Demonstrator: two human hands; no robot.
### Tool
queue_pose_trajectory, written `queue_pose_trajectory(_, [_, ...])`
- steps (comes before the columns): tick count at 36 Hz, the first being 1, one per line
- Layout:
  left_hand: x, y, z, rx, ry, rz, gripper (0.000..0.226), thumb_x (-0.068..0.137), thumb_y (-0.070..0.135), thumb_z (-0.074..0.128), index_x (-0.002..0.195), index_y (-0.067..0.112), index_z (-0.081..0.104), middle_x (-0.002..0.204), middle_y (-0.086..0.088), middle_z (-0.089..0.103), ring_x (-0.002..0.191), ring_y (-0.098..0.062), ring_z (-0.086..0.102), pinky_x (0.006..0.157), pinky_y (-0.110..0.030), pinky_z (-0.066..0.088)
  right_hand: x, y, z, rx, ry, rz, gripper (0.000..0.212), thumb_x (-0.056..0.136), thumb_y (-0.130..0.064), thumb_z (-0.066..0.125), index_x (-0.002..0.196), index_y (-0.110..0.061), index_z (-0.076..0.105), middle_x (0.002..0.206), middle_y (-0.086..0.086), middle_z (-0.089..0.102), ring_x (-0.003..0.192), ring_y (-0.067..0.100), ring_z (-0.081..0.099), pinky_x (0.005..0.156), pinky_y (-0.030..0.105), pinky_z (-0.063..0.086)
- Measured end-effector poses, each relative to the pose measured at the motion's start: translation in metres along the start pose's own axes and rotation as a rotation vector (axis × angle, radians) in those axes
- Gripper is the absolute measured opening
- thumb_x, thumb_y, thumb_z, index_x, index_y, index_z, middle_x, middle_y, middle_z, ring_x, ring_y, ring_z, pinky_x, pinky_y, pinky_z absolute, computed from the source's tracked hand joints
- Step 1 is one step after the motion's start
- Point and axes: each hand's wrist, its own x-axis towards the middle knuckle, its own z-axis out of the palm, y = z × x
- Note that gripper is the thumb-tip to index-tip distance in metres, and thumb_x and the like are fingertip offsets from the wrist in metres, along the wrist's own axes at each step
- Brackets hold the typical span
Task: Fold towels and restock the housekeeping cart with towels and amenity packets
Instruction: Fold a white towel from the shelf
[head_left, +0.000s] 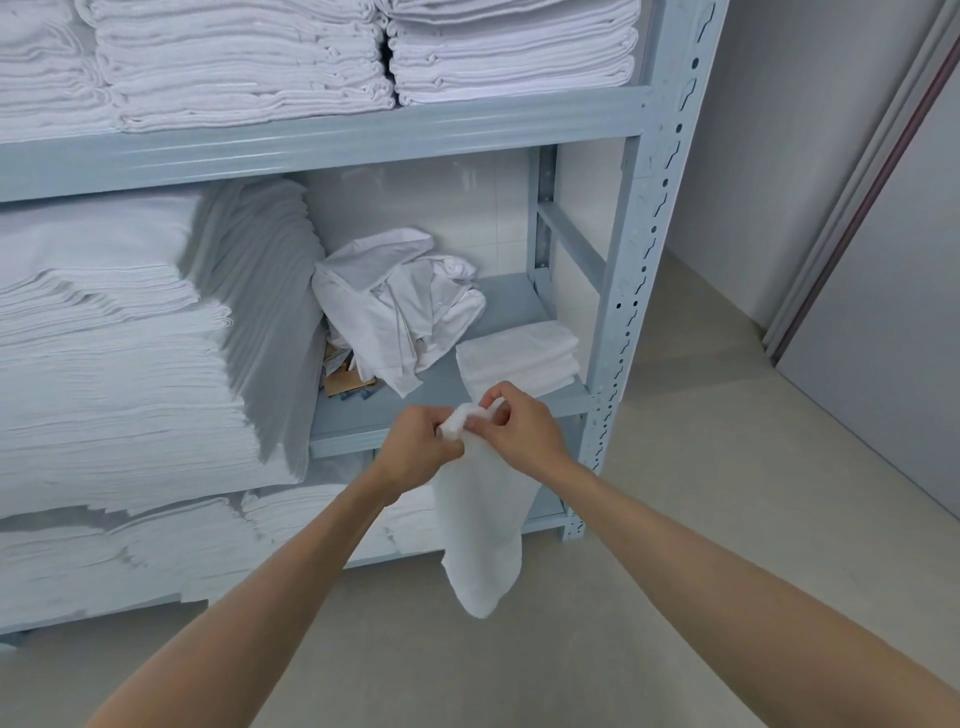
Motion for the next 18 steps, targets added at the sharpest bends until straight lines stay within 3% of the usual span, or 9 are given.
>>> queue_pose_trajectory(3, [0.000, -0.003, -0.005, 0.032, 0.055, 0.004, 0.011, 0.078, -0.004, 0.065, 0.087, -0.004, 0.073, 0.062, -0.004, 0.047, 0.051, -0.011, 0.033, 0.054, -0.026, 0.027, 0.002, 0.009, -0.002, -0.047, -0.056, -0.079, 0.040, 0.075, -0.059, 0.074, 0.092, -0.026, 0.060, 0.093, -0.007, 0.052, 0.089, 0.010, 0.049, 0.068, 0.027, 0.042])
queue_pose_trajectory(7, [-0.003, -0.006, -0.004, -0.012, 0.141, 0.022, 0.010, 0.077, -0.006, 0.067, 0.079, -0.002, 0.076, 0.063, -0.001, 0.062, 0.052, -0.010, 0.047, 0.051, -0.028, 0.039, -0.003, 0.023, -0.005, -0.084, -0.220, -0.082, 0.039, 0.070, -0.057, 0.080, 0.081, -0.025, 0.060, 0.087, -0.007, 0.062, 0.079, 0.012, 0.056, 0.068, 0.029, 0.040])
queue_pose_trajectory(11, [-0.005, -0.010, -0.008, -0.100, 0.222, -0.014, 0.027, 0.077, -0.009, 0.066, 0.080, 0.014, 0.080, 0.071, 0.005, 0.074, 0.061, -0.006, 0.065, 0.059, -0.023, 0.053, -0.014, 0.043, -0.011, -0.317, -0.432, -0.109, 0.050, 0.071, -0.052, 0.081, 0.107, -0.025, 0.058, 0.109, -0.009, 0.062, 0.105, 0.017, 0.053, 0.096, 0.040, 0.037])
queue_pose_trajectory(14, [-0.009, -0.013, -0.015, -0.109, 0.196, -0.008, 0.036, 0.078, -0.010, 0.066, 0.074, 0.023, 0.078, 0.067, 0.012, 0.074, 0.059, 0.000, 0.067, 0.057, -0.019, 0.055, -0.023, 0.049, -0.016, -0.465, -0.548, -0.104, 0.068, 0.077, -0.047, 0.077, 0.134, -0.029, 0.045, 0.131, -0.005, 0.056, 0.121, 0.020, 0.045, 0.103, 0.039, 0.027])
queue_pose_trajectory(16, [-0.011, -0.017, -0.023, -0.096, 0.198, -0.013, 0.035, 0.079, -0.010, 0.067, 0.075, 0.024, 0.078, 0.067, 0.012, 0.074, 0.060, -0.001, 0.067, 0.059, -0.023, 0.056, -0.025, 0.048, -0.022, -0.570, -0.558, -0.079, 0.064, 0.084, -0.045, 0.072, 0.140, -0.031, 0.045, 0.125, 0.001, 0.056, 0.116, 0.023, 0.044, 0.101, 0.039, 0.025])
queue_pose_trajectory(18, [-0.012, -0.025, -0.033, -0.076, 0.220, -0.037, 0.032, 0.079, -0.008, 0.068, 0.078, 0.022, 0.078, 0.069, 0.011, 0.074, 0.062, -0.005, 0.068, 0.063, -0.029, 0.058, -0.024, 0.046, -0.032, -0.637, -0.517, -0.058, 0.048, 0.089, -0.044, 0.066, 0.133, -0.027, 0.057, 0.103, 0.000, 0.054, 0.102, 0.023, 0.038, 0.088, 0.035, 0.025])
